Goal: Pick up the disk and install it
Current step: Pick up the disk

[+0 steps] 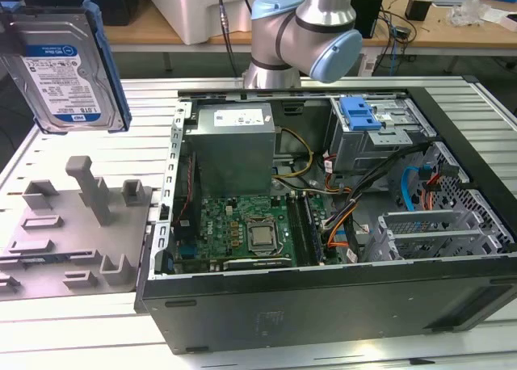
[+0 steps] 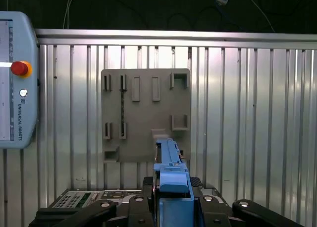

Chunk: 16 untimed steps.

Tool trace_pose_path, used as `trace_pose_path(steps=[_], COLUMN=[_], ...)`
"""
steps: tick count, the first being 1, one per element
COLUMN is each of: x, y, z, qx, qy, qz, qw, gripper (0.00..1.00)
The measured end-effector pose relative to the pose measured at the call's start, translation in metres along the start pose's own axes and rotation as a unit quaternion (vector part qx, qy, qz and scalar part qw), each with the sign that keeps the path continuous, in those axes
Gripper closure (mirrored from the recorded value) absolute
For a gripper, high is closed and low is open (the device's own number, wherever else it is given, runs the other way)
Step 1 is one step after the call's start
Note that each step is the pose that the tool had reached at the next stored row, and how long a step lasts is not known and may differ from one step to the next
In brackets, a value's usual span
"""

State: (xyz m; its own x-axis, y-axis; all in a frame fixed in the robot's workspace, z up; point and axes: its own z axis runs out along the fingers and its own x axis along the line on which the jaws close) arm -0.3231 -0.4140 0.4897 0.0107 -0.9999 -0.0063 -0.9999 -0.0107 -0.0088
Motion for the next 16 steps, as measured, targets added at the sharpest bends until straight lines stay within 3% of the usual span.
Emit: trace_pose_path(steps=[11,16], x=[0.0142,0.0187], y=[-0.0113,-0.0243], z=[-0.0026,-0.0025], qx=[-0.0002,-0.0006], qy=[-0.0001,0.0000], qz=[0.003,0.003], qw=[1.0000,1.0000], gripper=[0.63,0.63])
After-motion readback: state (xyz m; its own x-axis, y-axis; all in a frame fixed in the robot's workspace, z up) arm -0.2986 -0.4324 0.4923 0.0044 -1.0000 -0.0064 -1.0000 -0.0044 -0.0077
